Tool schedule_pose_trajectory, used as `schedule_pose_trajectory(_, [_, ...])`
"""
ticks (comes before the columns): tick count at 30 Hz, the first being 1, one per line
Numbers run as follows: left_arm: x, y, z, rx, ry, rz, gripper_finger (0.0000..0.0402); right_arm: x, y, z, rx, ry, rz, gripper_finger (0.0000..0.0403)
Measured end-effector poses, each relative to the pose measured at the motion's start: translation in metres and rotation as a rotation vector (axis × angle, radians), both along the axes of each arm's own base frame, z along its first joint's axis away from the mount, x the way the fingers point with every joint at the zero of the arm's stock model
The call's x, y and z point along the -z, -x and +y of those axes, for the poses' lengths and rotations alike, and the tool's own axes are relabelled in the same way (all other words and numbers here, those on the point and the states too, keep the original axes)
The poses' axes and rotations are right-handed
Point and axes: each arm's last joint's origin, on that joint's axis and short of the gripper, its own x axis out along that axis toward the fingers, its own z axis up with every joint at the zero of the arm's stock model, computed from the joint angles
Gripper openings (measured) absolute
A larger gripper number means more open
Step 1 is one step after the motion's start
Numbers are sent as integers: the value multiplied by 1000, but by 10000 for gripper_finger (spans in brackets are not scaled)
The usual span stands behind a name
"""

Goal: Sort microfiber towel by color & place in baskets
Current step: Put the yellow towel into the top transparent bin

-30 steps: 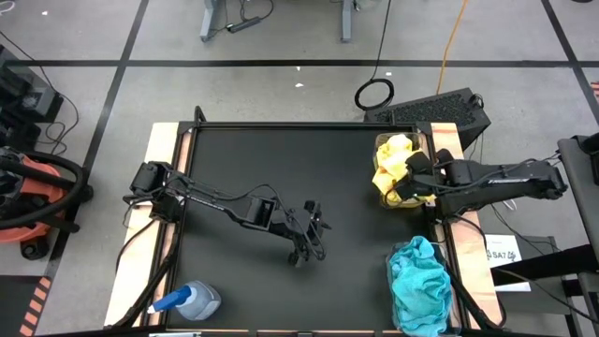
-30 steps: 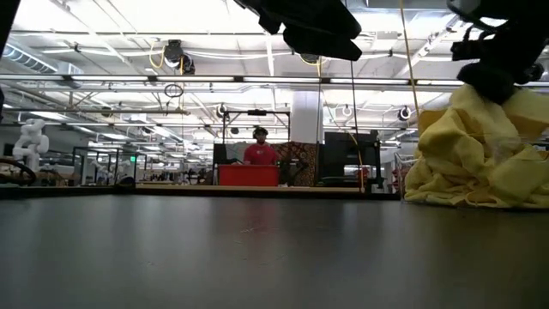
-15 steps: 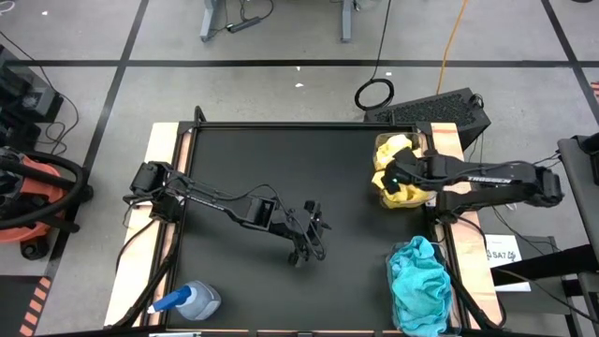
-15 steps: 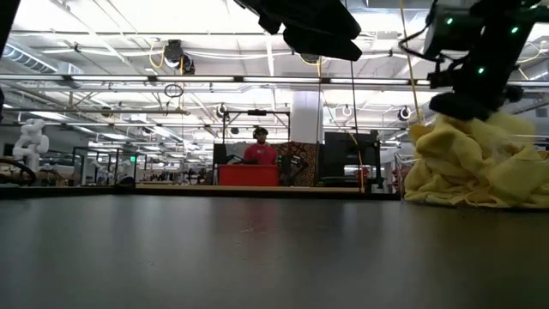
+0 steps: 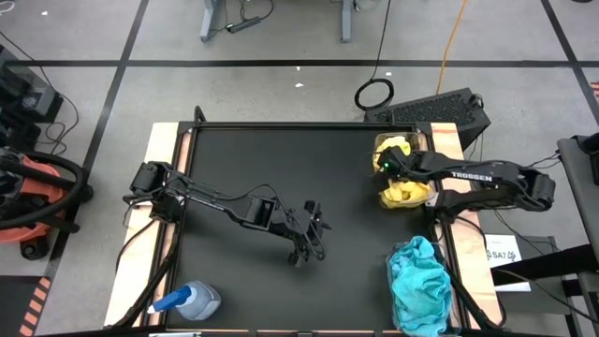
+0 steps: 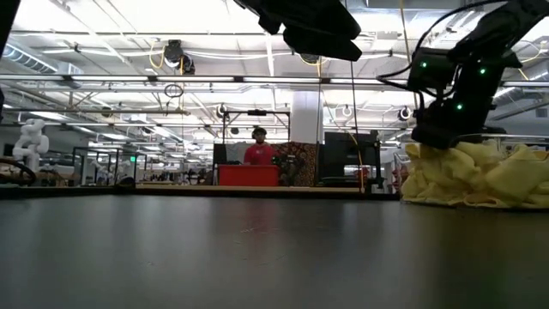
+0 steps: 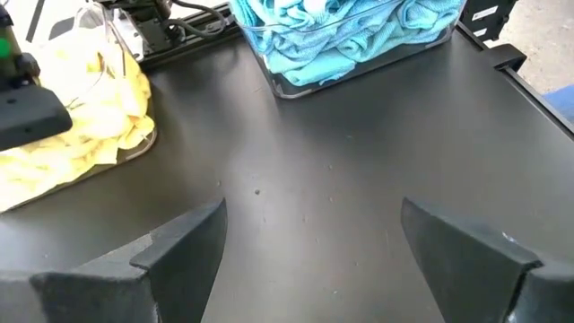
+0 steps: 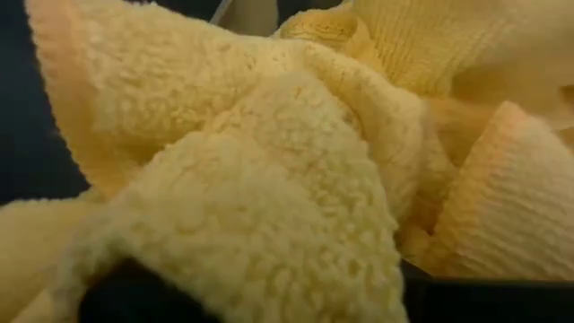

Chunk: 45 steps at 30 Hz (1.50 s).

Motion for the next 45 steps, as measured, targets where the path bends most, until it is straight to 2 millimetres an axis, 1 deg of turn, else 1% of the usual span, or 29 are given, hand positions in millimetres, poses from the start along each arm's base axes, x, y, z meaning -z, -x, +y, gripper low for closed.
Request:
schedule_pose_trajectory(4, [0,0,0,1,0,0,338,7,2,-5,11,-42,-18,0])
schedule_pose_trajectory(17, [0,0,0,2,-2,0,338,8,6,-11,13,-99,-47,2])
schedule_pose_trajectory(20, [0,0,0,2,-2,1,338,7,7,-11,9,-107,-59,19])
schedule_pose_trajectory(25, [2,1,0,2,-7,24,338,2,12,-7,29,-116,-98,72])
schedule_pose_trajectory(30, [4,3,1,2,-15,54,338,-17,16,0,19,-129,-156,125])
schedule_pose_trajectory(34, [4,3,1,3,-15,51,338,-43,16,6,-28,-133,-238,159])
schedule_pose_trajectory(37, [4,3,1,12,-27,48,338,-62,18,10,-52,-115,-269,182])
schedule_pose_trajectory(42, [4,3,1,13,-28,48,338,-85,26,15,-73,-95,-271,215])
schedule_pose_trajectory(45, [4,3,1,15,-30,47,338,-94,33,17,-54,-64,-222,230])
